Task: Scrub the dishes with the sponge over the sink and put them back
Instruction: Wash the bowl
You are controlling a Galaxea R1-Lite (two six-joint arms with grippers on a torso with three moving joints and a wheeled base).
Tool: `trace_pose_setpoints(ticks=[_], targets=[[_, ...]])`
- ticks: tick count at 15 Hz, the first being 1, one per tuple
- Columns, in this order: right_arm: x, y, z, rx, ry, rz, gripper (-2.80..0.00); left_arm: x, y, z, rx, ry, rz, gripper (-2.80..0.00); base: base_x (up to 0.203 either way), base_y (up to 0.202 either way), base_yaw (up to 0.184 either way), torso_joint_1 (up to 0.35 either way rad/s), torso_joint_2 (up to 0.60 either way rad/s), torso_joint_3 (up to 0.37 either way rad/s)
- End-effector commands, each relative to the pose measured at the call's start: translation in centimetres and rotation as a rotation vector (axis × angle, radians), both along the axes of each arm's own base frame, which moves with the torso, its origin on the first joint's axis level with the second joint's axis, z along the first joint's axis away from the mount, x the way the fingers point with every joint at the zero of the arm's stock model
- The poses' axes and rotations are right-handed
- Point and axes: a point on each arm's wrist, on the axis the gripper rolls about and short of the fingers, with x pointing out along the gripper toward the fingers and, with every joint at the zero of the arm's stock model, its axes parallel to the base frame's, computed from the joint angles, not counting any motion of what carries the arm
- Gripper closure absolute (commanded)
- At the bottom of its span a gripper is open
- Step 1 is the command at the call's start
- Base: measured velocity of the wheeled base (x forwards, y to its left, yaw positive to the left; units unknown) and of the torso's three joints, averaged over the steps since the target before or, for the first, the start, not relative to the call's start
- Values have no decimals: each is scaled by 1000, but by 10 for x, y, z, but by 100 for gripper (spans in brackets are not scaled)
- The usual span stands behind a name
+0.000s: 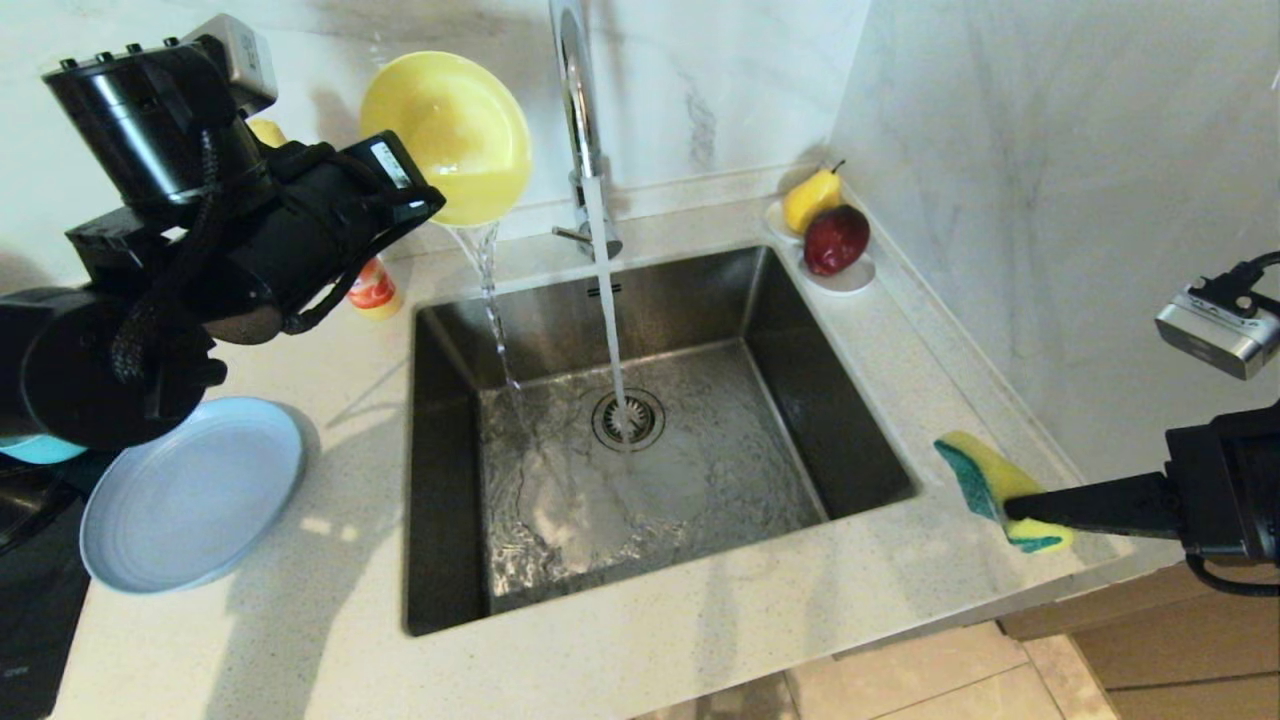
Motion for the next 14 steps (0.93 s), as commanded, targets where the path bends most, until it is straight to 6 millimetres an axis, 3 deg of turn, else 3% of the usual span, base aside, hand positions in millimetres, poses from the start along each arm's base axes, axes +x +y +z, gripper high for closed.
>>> trace_pose_setpoints(ticks=[1,3,6,14], targets=[[3,1,-2,-1,14,1,0,-6,1,-7,25,-119,-19,0,0,0,0,0,0,0],[2,1,-1,0,11,1,0,-13,1,-12,74,-212,-71,0,0,0,0,0,0,0],[3,1,-2,-3,17,0,0,-23,4,-5,94,-299,-64,0,0,0,0,0,0,0],[-1,0,2,5,-5,4,0,-37,7,-12,125,-210,-84,0,0,0,0,0,0,0]])
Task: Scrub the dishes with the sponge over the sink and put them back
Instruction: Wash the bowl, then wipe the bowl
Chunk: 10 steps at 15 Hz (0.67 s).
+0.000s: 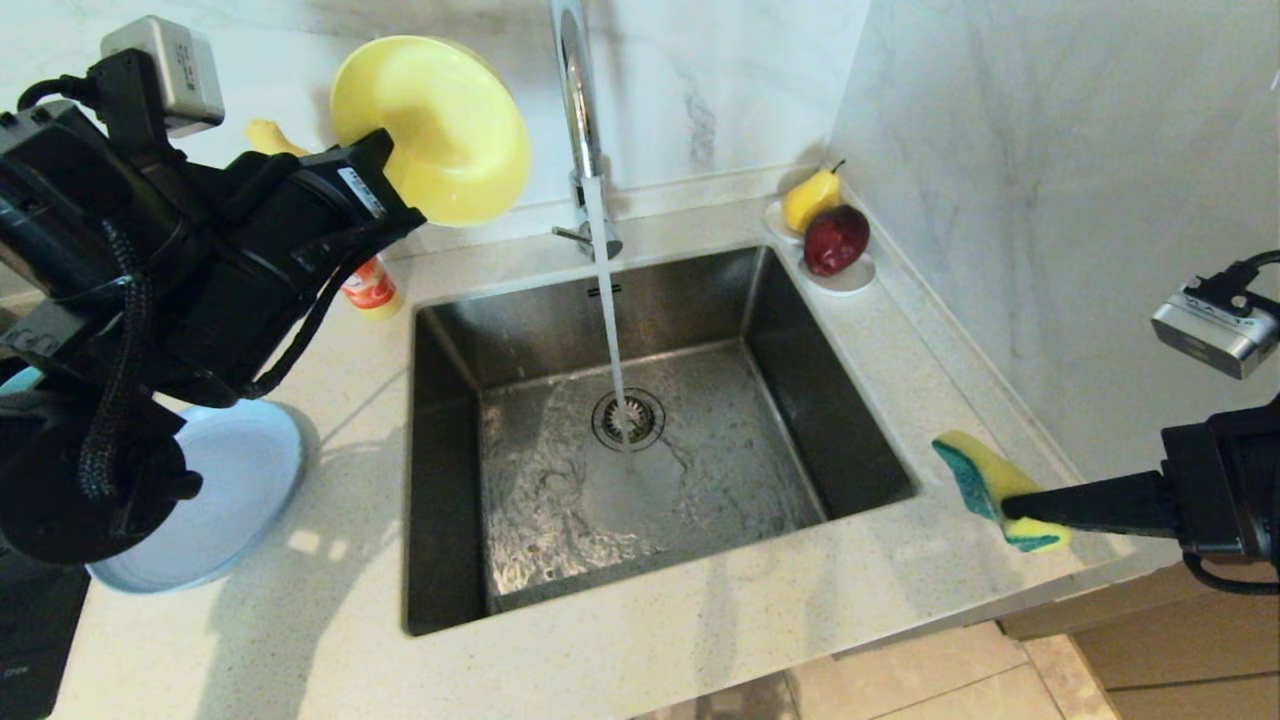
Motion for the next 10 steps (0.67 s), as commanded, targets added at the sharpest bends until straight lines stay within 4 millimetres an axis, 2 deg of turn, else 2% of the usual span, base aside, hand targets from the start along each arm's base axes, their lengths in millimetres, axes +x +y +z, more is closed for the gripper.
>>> trace_pose_setpoints(ticks=[1,3,6,10], targets=[[-3,-1,3,5,-15,4,0,-10,1,-2,12,84,-18,0,0,0,0,0,0,0],[-5,-1,8,26,-28,24,0,-28,3,-11,49,320,-61,0,0,0,0,0,0,0],[-9,-1,21,47,-77,39,0,-63,12,-17,84,563,-194,0,0,0,0,0,0,0],[-11,-1,33,66,-111,52,0,-75,13,-43,81,856,-234,0,0,0,0,0,0,0]])
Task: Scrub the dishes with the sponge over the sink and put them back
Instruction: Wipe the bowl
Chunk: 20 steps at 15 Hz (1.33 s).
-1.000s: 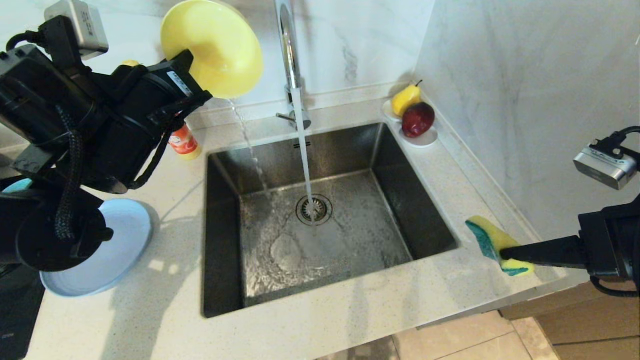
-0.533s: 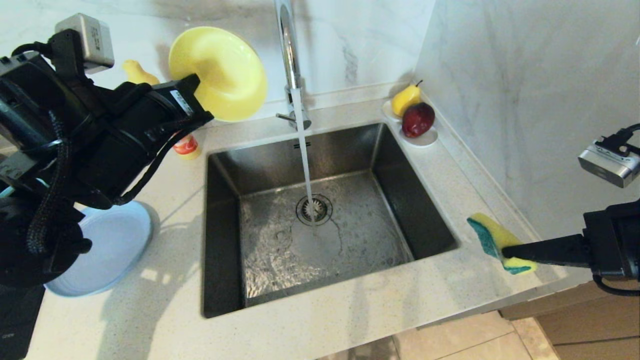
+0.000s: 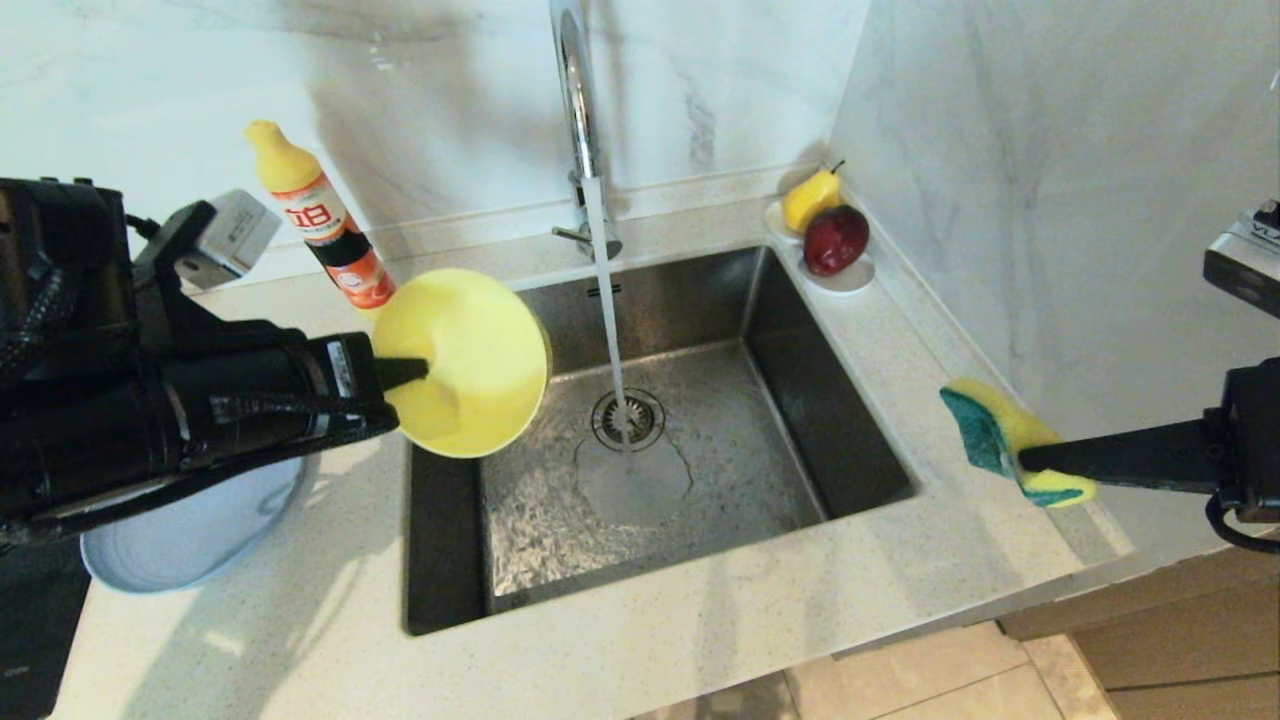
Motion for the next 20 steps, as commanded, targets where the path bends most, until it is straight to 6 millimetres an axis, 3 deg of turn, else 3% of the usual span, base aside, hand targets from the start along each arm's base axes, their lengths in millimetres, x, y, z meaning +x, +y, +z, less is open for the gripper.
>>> trace_pose_setpoints(ticks=[1,6,8,10,13,16,20], targets=[[-1,0,10,17,-28,8,0,-10,-3,-14,25,163,-30,0,0,0,0,0,0,0],[7,11,18,23,-43,52,0,15,-35,-41,-41,345,-47,0,0,0,0,0,0,0],[13,15,16,18,-31,58,0,26,-50,-41,-73,366,-55,0,0,0,0,0,0,0],[30,22,10,6,1,62,0,43,-69,-48,-89,401,-59,0,0,0,0,0,0,0],[39,37,18,13,-16,111,0,63,-100,-65,-59,426,-3,0,0,0,0,0,0,0],[39,53,23,16,-21,174,0,67,-121,-63,-74,402,10,0,0,0,0,0,0,0],[45,93,4,-23,52,290,0,73,-149,-57,-118,374,-1,0,0,0,0,0,0,0]])
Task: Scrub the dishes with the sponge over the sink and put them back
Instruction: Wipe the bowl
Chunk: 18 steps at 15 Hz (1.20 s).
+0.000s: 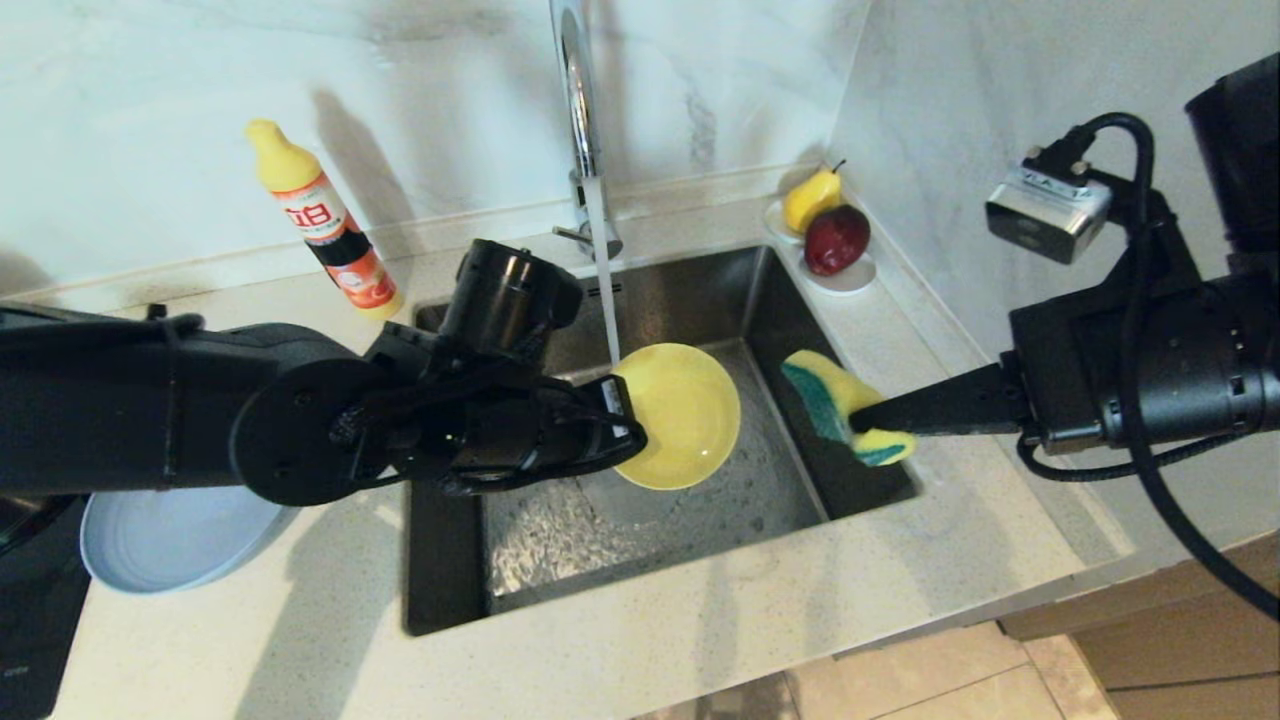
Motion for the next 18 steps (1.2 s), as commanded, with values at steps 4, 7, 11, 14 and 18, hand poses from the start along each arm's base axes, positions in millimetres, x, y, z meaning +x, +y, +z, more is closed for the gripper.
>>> trace_pose_setpoints(ticks=[4,7,11,14,18], targets=[[13,43,-11,-45,66,106,0,8,-20,-10,11,-4,61,0,0,0,0,0,0,0],[16,59,-18,-74,79,120,0,6,-17,4,-36,-36,100,0,0,0,0,0,0,0],[24,66,-15,-65,62,112,0,-4,-4,35,-113,-176,187,0,0,0,0,0,0,0],[29,70,0,-34,19,108,0,-16,6,56,-157,-255,187,0,0,0,0,0,0,0],[36,76,24,-11,-27,89,0,-29,14,64,-130,-358,145,0,0,0,0,0,0,0]])
